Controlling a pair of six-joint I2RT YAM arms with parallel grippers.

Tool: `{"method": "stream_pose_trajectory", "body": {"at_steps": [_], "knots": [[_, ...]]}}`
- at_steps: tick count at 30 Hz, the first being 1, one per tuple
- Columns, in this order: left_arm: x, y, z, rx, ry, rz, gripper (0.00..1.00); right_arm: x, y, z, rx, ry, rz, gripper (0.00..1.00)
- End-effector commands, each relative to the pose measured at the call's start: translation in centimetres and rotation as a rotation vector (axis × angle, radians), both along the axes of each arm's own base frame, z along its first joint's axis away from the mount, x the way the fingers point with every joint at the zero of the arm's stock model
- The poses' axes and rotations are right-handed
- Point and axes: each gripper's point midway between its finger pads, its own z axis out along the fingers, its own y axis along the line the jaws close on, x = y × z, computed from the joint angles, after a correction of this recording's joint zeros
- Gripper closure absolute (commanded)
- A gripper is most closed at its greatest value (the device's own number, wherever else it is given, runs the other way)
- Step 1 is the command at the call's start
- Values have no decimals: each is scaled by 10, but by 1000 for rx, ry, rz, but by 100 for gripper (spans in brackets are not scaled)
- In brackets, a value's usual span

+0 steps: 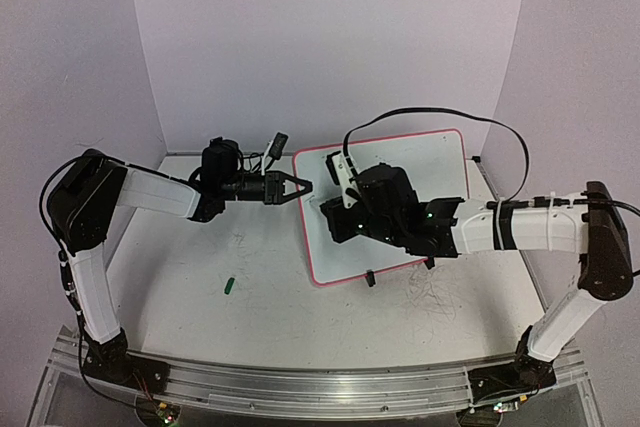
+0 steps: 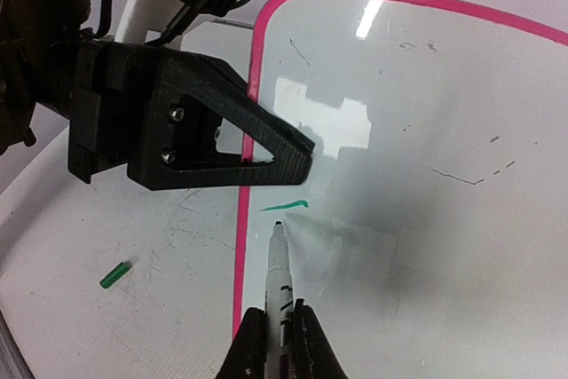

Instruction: Write a sentence on the whiteboard

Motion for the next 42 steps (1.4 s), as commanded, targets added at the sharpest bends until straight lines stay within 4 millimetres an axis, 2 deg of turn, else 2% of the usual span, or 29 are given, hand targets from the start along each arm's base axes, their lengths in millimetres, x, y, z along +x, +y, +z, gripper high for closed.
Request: {"method": "stream_pose_trajectory", "body": {"at_steps": [1,18,30,42], "knots": [[0,0,26,-38,-30,-21,100,2,10,24,60,-40,27,100],[-1,0,30,-42,-35,-26,100,12,15,20,50,-45,-13,100],[-2,0,32,-45,-40,-26,100,13,8,8,18,-15,-45,100],[-2,0,34,-46,-42,-26,100,5,-2,-13,-2,39,-53,100]]}}
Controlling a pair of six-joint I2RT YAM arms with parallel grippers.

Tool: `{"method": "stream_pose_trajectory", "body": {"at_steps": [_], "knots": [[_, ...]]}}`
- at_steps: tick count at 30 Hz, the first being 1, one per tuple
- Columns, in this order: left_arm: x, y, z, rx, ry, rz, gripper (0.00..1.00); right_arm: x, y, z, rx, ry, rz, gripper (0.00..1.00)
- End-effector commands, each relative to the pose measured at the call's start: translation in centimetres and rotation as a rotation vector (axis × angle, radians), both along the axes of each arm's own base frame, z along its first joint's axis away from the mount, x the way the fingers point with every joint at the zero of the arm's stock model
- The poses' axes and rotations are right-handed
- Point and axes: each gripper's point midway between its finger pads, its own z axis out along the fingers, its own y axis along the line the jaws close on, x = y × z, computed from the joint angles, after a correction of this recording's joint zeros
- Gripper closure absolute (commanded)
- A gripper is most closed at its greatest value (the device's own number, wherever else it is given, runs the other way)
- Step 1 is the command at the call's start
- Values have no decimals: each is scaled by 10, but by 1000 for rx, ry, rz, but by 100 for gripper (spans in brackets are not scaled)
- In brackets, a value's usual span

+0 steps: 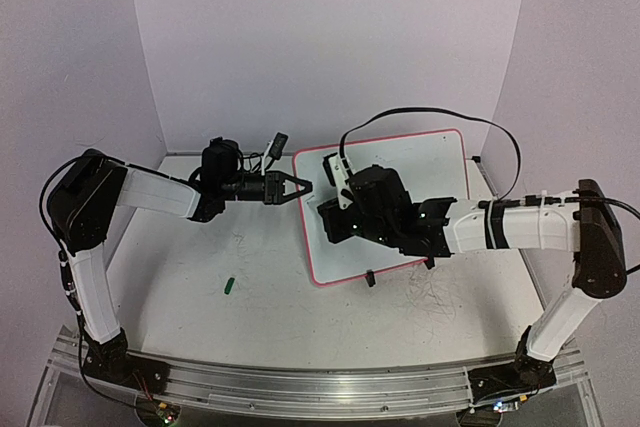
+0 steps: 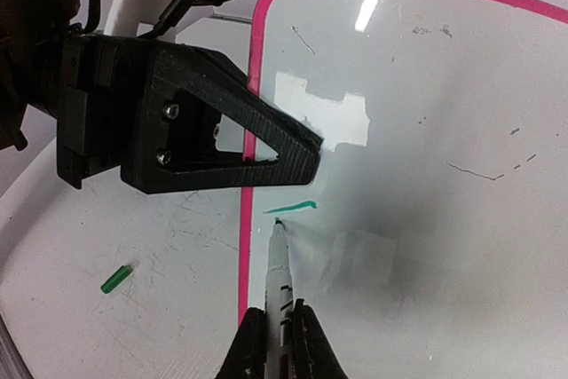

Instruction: Write a sentence on the whiteboard

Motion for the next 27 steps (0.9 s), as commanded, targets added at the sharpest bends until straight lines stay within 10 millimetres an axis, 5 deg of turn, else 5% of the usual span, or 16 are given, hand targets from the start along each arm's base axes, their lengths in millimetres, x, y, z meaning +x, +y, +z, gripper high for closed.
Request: {"method": "stream_pose_trajectory", "body": {"at_steps": [1,20,27], "knots": [[-2,0,34,-47,-43,-26,100,-1,-7,-6,-5,17,-27,100],[-2,0,35,-49,-44,-29,100,-19,-19,-29,-14,83,-35,100],[-3,0,36,-49,-43,-28,100,-20,-15,-13,14,64,-14,100]]}}
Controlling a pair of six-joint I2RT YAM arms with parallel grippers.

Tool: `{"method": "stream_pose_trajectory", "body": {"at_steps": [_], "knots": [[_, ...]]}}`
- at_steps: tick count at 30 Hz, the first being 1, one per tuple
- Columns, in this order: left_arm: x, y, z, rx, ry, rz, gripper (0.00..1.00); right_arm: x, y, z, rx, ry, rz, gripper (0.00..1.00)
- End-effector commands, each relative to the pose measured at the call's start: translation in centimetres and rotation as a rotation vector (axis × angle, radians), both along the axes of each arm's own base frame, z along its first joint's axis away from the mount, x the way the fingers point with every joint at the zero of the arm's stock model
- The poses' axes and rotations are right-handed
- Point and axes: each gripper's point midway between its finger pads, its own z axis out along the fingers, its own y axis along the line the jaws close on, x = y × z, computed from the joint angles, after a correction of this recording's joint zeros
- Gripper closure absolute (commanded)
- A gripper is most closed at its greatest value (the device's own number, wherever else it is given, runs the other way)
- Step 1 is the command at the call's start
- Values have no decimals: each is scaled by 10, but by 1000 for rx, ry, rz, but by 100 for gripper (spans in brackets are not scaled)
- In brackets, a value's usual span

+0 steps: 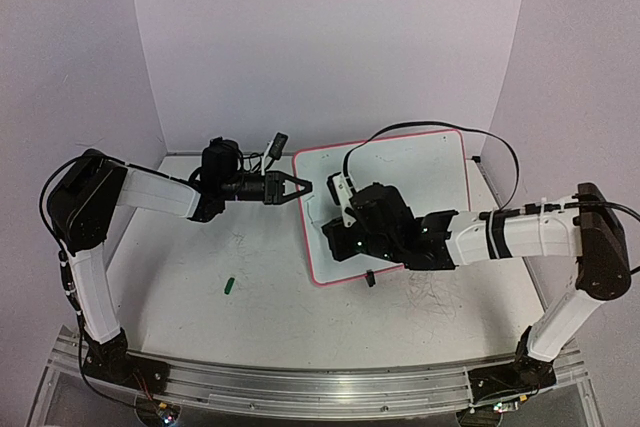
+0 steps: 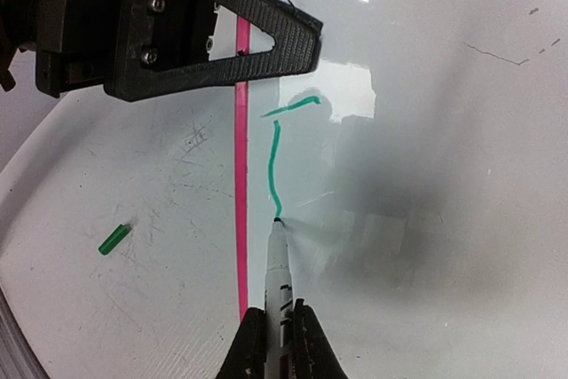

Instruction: Write a sentence on the whiteboard

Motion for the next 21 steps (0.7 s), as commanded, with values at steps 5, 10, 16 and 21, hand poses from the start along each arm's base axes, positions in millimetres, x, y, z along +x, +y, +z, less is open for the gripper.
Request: {"method": "stream_pose_trajectory", "body": {"at_steps": [5,10,16,21], "knots": [[-4,1,36,-50,-43,-26,100,0,1,56,120,-69,14,100],[-4,1,37,-51,-43,-27,100,8,7,56,121,-73,10,100],[-4,0,37,-51,-44,-28,100,16,8,54,113,-80,-9,100],[-4,0,38,-52,-46,-31,100,18,13,54,110,-85,2,100]]}}
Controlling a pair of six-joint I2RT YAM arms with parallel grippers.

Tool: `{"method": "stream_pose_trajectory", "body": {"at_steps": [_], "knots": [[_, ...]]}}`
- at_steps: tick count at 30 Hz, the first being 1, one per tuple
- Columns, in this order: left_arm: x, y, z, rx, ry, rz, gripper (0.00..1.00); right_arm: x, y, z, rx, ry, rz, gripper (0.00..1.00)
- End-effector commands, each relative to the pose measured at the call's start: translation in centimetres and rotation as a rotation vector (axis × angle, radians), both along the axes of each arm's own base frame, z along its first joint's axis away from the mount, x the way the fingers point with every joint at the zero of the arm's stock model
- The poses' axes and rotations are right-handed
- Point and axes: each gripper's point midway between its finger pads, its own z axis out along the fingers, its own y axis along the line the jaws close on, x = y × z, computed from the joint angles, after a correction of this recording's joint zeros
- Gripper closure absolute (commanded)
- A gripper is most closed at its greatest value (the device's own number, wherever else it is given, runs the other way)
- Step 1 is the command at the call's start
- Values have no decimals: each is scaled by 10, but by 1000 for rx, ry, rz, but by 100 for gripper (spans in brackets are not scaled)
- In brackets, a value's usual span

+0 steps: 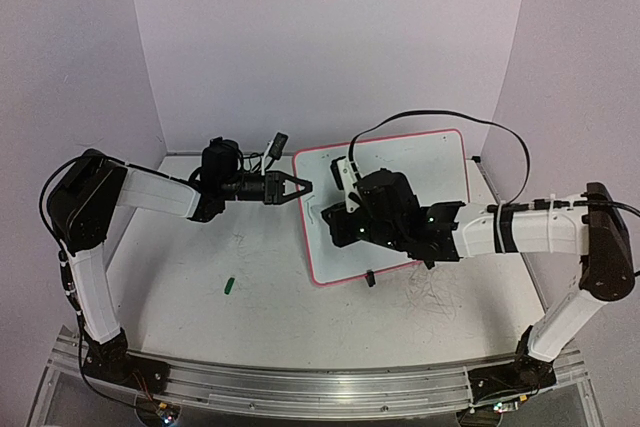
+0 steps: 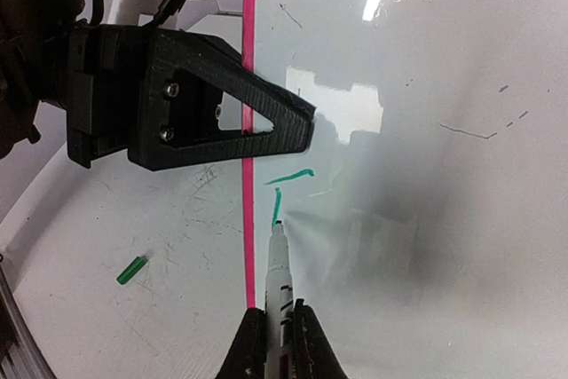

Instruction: Write a sentence on the whiteboard

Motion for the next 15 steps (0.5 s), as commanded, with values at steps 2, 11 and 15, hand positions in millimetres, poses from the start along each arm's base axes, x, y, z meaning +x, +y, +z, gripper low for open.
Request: {"method": "stream_pose_trajectory", "body": {"at_steps": [2,11,15], "knots": [[-3,0,37,-51,-45,-31,100,10,12,21,44,-47,4,100],[-4,-1,37,-51,-46,-35,100,8,12,12,32,-31,13,100],[-3,-1,37,-50,-45,-34,100,9,9,11,27,-33,-3,100]]}}
